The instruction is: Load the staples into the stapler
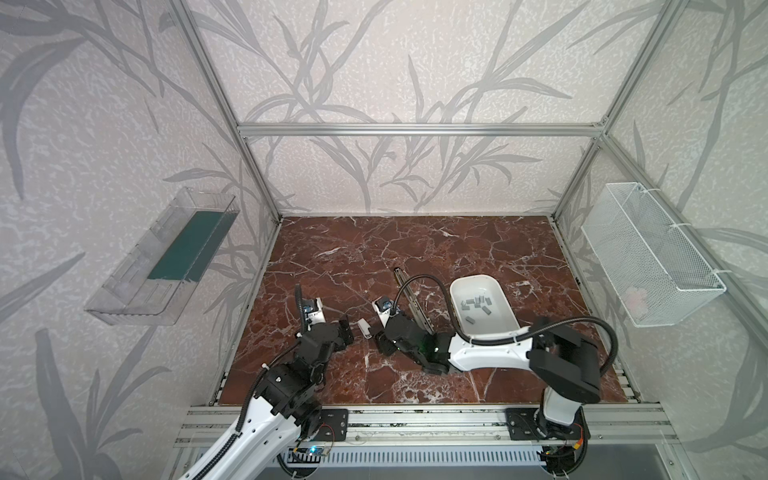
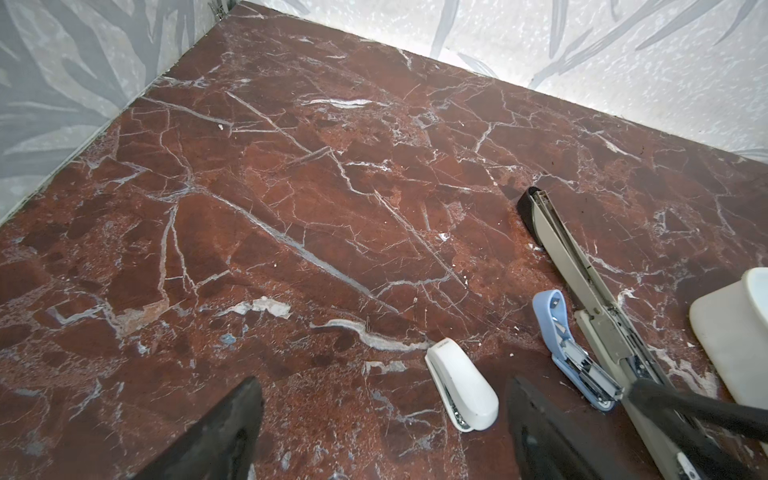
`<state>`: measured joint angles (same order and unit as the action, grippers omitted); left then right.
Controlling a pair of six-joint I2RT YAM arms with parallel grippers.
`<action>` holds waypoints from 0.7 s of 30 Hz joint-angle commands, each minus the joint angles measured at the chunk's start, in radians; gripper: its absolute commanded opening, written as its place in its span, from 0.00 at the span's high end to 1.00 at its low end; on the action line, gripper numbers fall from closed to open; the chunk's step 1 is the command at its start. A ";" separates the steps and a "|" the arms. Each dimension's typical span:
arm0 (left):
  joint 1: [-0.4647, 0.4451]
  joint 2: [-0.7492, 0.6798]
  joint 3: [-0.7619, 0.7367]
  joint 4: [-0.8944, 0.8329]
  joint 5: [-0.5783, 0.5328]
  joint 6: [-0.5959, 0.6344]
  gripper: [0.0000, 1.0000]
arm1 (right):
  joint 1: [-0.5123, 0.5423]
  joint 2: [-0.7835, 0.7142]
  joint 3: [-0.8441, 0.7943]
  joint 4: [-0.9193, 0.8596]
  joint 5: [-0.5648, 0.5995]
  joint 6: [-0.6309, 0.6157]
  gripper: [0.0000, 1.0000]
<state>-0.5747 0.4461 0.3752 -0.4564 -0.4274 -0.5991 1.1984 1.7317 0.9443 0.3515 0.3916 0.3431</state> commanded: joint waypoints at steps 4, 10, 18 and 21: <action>0.003 -0.075 0.019 0.093 0.080 -0.068 0.07 | -0.079 -0.095 -0.144 0.052 -0.002 -0.033 0.39; 0.003 -0.019 -0.001 0.226 0.253 -0.034 0.06 | -0.103 -0.091 -0.224 0.111 -0.102 -0.068 0.40; 0.002 0.200 0.024 0.355 0.417 0.037 0.06 | -0.133 -0.045 -0.206 0.055 -0.079 -0.097 0.39; 0.001 0.246 0.036 0.361 0.428 0.037 0.07 | -0.153 -0.031 -0.178 0.025 -0.110 -0.105 0.41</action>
<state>-0.5739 0.6716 0.3756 -0.1429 -0.0402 -0.5823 1.0630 1.6825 0.7292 0.4034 0.3004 0.2596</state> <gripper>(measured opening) 0.934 0.592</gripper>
